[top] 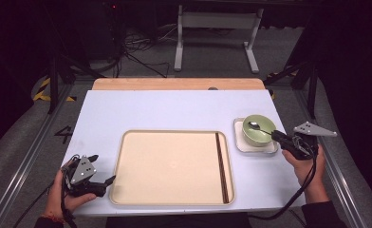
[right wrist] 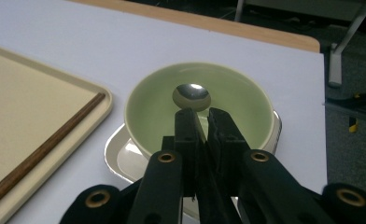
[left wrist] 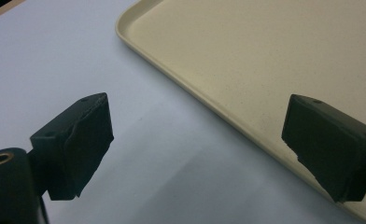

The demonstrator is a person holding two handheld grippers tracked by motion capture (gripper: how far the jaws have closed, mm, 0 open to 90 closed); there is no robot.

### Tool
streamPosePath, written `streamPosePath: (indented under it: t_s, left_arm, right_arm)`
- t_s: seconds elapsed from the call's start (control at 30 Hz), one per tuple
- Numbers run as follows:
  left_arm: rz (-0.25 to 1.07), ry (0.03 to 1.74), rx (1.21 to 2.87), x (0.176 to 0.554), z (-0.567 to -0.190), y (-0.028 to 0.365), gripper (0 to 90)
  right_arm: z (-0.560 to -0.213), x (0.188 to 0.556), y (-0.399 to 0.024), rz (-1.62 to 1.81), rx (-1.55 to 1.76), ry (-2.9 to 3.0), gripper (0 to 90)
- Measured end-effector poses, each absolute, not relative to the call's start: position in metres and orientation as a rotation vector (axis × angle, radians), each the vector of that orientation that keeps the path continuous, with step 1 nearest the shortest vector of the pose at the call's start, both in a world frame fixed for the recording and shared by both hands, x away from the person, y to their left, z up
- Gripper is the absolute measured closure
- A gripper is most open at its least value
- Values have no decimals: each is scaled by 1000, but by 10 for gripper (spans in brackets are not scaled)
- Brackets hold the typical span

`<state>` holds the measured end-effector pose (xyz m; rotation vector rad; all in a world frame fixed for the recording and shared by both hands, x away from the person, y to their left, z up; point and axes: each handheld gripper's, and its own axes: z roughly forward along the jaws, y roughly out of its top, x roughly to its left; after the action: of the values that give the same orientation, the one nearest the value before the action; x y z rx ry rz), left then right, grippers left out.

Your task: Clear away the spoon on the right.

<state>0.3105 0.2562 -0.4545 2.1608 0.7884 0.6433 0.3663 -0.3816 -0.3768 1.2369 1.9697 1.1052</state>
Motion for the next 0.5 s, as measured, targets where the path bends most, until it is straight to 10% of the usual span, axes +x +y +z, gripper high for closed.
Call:
streamPosePath:
  t_s: [0.5]
  left_arm:
    - [653,790,2156,309,-453,257,95]
  right_arm:
    - [-349,355,-375,1242,1132,1869,833]
